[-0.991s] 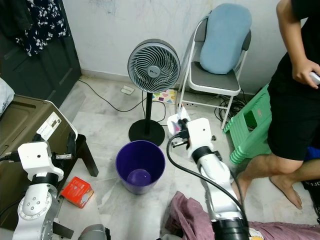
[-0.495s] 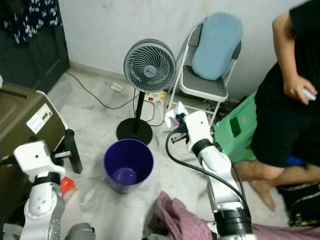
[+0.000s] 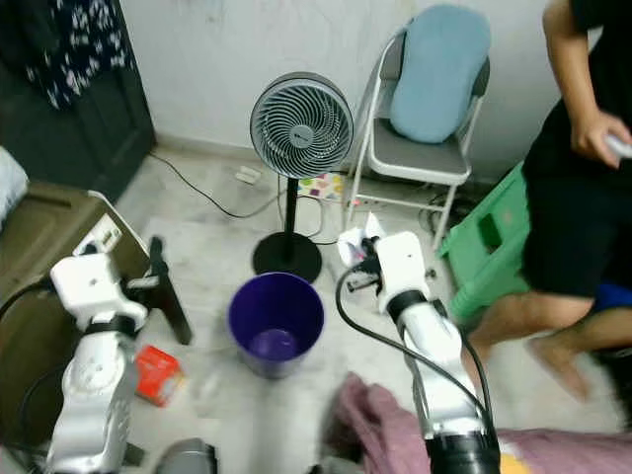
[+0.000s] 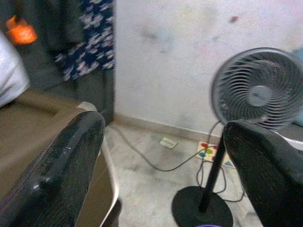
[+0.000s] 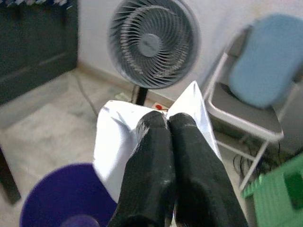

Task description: Clean up the room

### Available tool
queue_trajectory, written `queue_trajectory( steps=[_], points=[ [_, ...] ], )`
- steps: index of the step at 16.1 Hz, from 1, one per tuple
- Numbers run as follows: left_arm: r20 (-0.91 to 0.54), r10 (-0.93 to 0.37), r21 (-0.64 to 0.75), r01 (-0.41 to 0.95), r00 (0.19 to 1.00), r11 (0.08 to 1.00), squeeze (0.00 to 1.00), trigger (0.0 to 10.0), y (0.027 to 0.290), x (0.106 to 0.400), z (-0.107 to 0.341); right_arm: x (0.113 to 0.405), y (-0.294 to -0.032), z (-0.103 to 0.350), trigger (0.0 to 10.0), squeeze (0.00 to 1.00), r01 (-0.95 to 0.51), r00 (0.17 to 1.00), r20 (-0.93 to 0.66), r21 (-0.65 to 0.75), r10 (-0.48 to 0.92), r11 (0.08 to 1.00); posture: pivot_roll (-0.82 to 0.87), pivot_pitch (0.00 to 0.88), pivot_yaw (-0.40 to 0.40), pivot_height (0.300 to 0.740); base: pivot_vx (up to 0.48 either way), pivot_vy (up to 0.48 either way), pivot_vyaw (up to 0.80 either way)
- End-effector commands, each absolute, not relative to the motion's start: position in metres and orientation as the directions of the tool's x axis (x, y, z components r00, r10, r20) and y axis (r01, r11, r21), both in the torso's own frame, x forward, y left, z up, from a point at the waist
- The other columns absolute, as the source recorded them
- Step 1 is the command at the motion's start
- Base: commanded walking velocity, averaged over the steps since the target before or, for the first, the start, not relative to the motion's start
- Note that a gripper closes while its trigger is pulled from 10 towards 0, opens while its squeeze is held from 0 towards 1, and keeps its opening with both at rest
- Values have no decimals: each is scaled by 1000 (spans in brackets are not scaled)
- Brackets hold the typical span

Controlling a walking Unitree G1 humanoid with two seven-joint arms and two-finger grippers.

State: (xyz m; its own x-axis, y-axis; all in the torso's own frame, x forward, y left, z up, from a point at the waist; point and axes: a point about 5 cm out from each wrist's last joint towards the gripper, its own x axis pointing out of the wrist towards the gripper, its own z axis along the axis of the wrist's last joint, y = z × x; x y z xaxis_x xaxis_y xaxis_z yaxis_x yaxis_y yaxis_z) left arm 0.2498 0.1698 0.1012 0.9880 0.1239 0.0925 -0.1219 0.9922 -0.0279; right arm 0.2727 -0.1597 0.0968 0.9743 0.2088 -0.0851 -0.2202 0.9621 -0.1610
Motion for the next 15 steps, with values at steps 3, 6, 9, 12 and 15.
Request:
queue_trajectory(
  steps=[3,6,9,12,15],
  points=[
    [55,11,-2,-11,998,1000,0,10000,159,261,98,261,-161,98,10000,0,-130,991,-51,-126,124,984,-105,0,59,740,0,0,0],
    [29,-14,0,14,999,1000,0,10000,161,259,93,255,-158,95,10000,0,-110,993,-54,-107,104,988,-100,0,79,740,0,0,0],
    [25,-19,-3,19,1000,1000,0,10000,161,255,93,254,-153,96,10000,0,-131,990,-62,-101,125,986,-80,0,66,740,0,0,0],
    [19,-19,-2,19,1000,1000,0,10000,162,252,93,256,-148,97,10000,0,-165,986,-60,-126,158,978,-65,0,51,740,0,0,267],
    [17,-11,-5,11,1000,1000,0,10000,162,250,93,257,-147,98,10000,0,-176,984,-64,-132,169,976,-62,0,34,740,0,0,800]
  ],
)
